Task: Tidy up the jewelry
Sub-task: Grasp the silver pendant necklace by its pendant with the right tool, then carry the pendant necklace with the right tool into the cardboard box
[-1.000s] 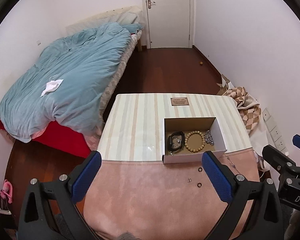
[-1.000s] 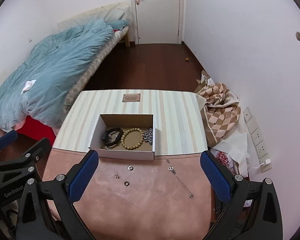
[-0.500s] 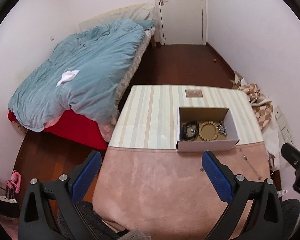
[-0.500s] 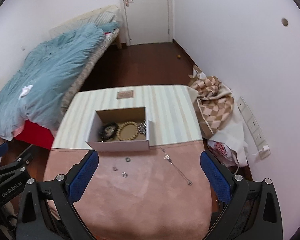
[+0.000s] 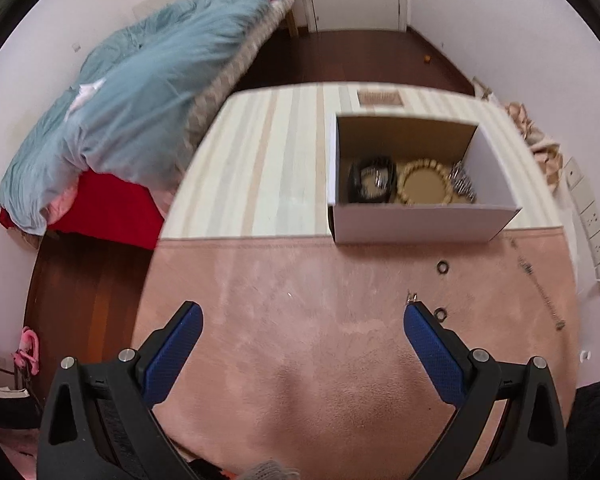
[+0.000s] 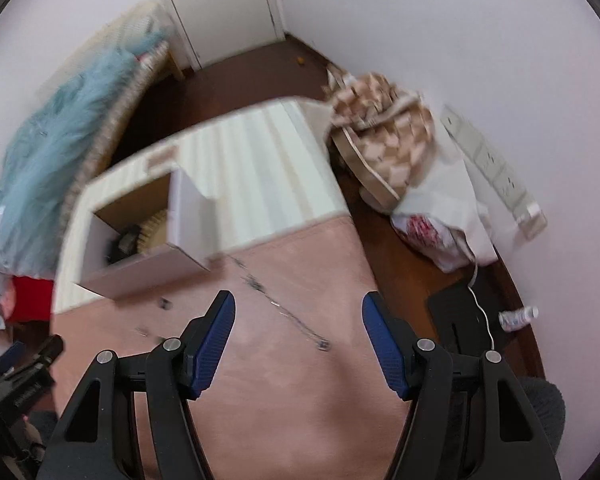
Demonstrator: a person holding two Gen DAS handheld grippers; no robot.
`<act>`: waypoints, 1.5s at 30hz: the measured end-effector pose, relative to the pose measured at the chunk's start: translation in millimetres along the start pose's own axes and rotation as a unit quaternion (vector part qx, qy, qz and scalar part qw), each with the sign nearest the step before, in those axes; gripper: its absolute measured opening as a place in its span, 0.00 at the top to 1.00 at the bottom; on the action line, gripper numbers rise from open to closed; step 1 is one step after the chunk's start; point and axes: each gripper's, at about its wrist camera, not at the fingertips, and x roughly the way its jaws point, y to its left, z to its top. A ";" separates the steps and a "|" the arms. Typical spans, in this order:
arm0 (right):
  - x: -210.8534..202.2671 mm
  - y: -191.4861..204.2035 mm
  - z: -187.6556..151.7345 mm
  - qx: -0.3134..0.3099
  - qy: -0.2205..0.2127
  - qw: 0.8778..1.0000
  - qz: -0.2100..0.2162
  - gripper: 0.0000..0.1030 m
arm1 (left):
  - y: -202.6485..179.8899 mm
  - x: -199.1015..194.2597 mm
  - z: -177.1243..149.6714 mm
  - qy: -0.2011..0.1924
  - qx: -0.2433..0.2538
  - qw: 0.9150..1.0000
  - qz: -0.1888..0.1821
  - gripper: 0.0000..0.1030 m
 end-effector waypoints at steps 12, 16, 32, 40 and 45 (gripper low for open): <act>81.6 -12.6 -36.8 -0.017 0.044 0.999 -0.016 0.60 | -20.6 52.2 -8.4 0.051 0.033 0.998 0.019 0.00; 82.3 0.1 -42.1 -0.047 0.028 0.998 -0.038 0.90 | -27.0 55.0 -7.5 0.052 0.044 0.997 0.023 0.00; 69.9 11.4 -40.7 -0.019 0.025 0.999 -0.003 0.90 | -54.0 83.1 0.7 0.084 0.032 0.989 -0.116 0.44; 65.8 4.2 -39.7 -0.003 0.028 1.000 0.004 0.90 | -69.8 79.4 1.2 0.058 0.066 0.989 -0.119 0.94; 50.4 6.5 -33.1 0.007 0.021 0.999 0.027 0.90 | -58.6 66.7 3.4 0.044 0.056 0.989 -0.129 0.94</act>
